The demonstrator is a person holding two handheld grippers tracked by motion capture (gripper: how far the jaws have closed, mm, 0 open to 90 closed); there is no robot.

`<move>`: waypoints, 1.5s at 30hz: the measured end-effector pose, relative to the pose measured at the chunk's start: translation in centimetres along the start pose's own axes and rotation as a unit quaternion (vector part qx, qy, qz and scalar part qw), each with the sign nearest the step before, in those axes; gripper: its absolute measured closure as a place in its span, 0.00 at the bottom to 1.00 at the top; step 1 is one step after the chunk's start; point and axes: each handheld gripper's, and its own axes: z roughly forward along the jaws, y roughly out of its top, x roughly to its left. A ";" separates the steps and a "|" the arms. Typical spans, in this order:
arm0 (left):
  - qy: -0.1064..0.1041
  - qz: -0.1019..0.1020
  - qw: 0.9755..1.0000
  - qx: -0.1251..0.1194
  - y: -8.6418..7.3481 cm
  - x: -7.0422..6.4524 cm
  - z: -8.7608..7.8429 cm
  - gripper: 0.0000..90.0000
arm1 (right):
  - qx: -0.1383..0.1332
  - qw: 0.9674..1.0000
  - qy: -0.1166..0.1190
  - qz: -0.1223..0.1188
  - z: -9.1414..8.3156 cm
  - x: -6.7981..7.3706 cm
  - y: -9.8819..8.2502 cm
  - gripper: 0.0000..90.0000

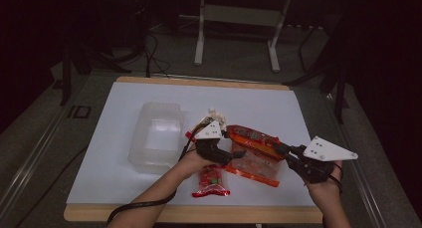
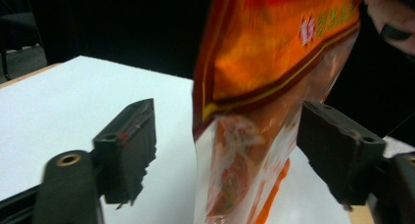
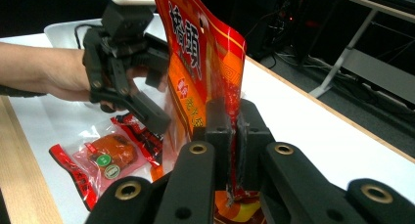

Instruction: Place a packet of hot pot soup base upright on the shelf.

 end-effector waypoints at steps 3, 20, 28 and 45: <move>-0.021 0.001 1.000 0.010 -0.3 0.1 0.5 0.39 | 0.000 1.000 0.003 0.000 0.1 -0.1 0.1 0.96; -0.043 0.046 0.998 0.013 0.1 -0.5 1.0 0.76 | 0.004 1.000 -0.007 0.002 0.3 -0.4 0.3 0.96; -0.029 0.067 0.997 0.001 2.1 -1.3 0.9 0.79 | -0.014 1.000 -0.023 -0.002 -0.8 -1.0 1.5 0.95; -0.007 0.078 0.997 -0.027 5.9 -2.5 -1.1 0.79 | -0.067 0.997 -0.035 0.006 -2.9 -1.5 4.3 0.78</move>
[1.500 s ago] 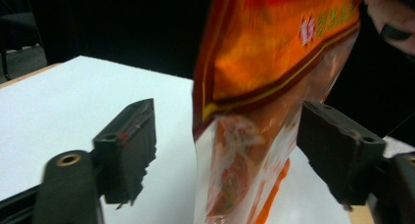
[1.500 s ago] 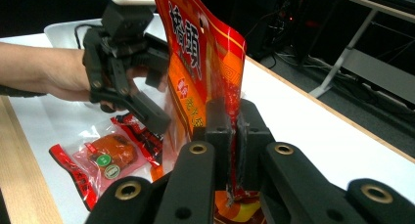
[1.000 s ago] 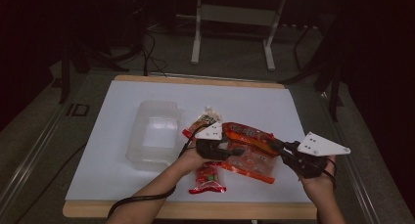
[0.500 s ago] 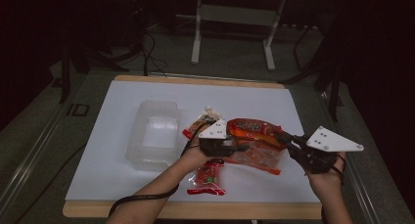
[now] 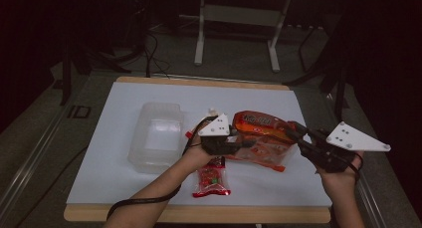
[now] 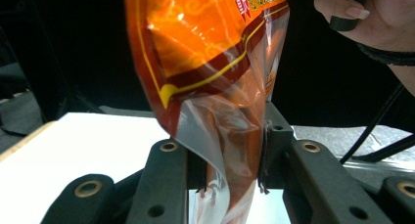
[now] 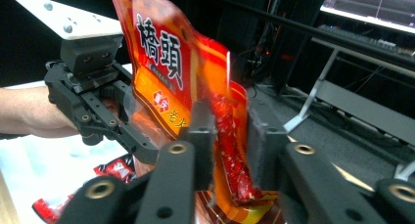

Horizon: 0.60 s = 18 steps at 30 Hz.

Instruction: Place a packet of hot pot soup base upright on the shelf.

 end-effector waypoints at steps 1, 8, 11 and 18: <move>0.003 0.000 1.000 -0.002 0.1 0.0 -0.2 0.79 | -0.004 1.000 -0.004 -0.001 0.0 0.0 0.2 0.76; 0.024 -0.001 1.000 -0.013 0.6 0.1 -1.2 0.79 | -0.035 0.999 -0.009 0.017 -0.5 -0.2 1.0 0.53; 0.031 -0.009 0.999 -0.021 0.9 0.3 -1.8 0.79 | -0.046 0.999 -0.014 0.023 -0.8 -0.2 1.3 0.45; 0.056 -0.006 0.998 -0.037 1.8 0.8 -3.3 0.79 | -0.056 0.997 -0.051 0.015 -0.8 0.4 1.4 0.28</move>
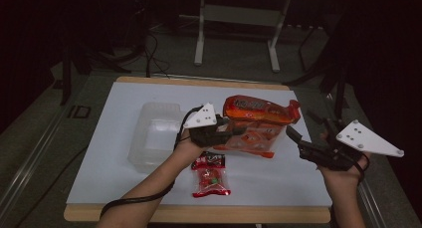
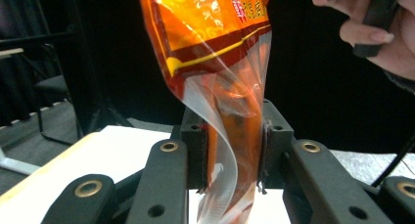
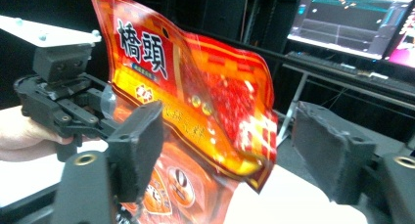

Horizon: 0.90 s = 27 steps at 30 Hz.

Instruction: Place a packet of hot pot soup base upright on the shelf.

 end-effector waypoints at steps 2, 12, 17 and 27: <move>0.008 -0.001 1.000 -0.008 0.5 0.2 -0.7 0.79 | -0.002 1.000 -0.006 0.005 0.0 -0.1 0.0 0.21; 0.076 -0.005 0.997 -0.035 2.3 1.6 -4.9 0.79 | -0.008 0.999 0.025 0.029 0.0 0.5 -0.7 0.13; 0.114 -0.005 0.992 -0.049 2.7 2.5 -7.4 0.79 | 0.001 0.999 0.033 0.028 0.5 1.0 -1.0 0.13; 0.197 -0.004 0.978 -0.067 2.6 3.7 -11.8 0.79 | 0.024 0.999 0.039 0.021 1.4 1.6 -1.7 0.14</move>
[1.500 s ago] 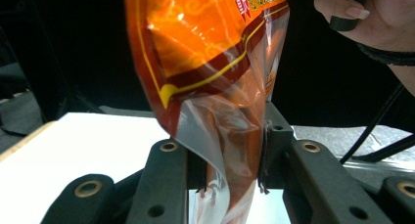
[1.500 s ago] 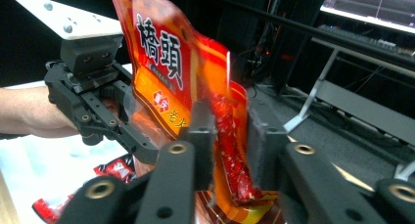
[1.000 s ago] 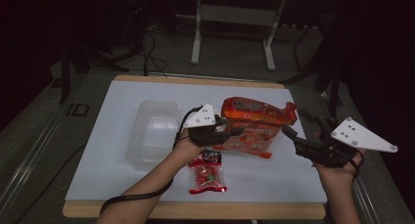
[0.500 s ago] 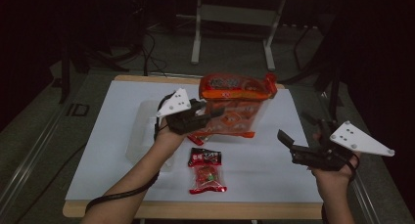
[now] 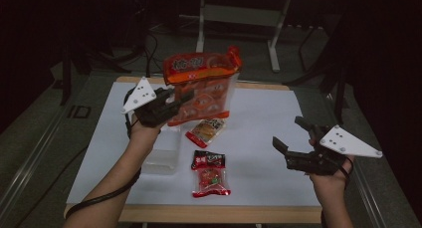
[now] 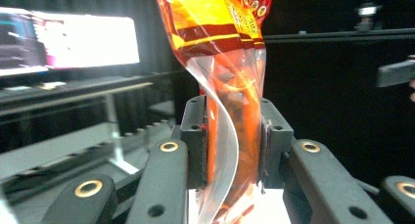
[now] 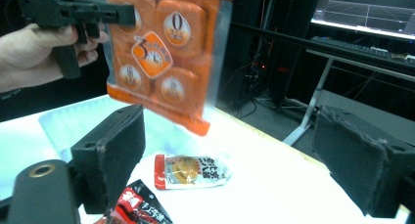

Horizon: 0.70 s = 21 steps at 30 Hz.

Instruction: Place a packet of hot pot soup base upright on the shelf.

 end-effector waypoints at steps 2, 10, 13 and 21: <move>0.016 -0.005 1.000 -0.002 -0.1 0.6 -0.8 0.79 | 0.003 1.000 0.003 0.003 0.1 0.0 -0.1 0.14; 0.071 -0.007 0.997 -0.001 -1.1 2.5 -3.8 0.79 | 0.014 1.000 0.016 0.005 0.9 0.4 -0.7 0.15; 0.092 -0.011 0.996 -0.002 -1.8 2.9 -4.7 0.79 | 0.016 1.000 0.018 0.008 1.1 0.5 -1.0 0.15; 0.133 -0.033 0.991 0.001 -3.7 3.8 -5.6 0.79 | 0.022 0.999 0.023 0.008 1.5 0.9 -1.3 0.15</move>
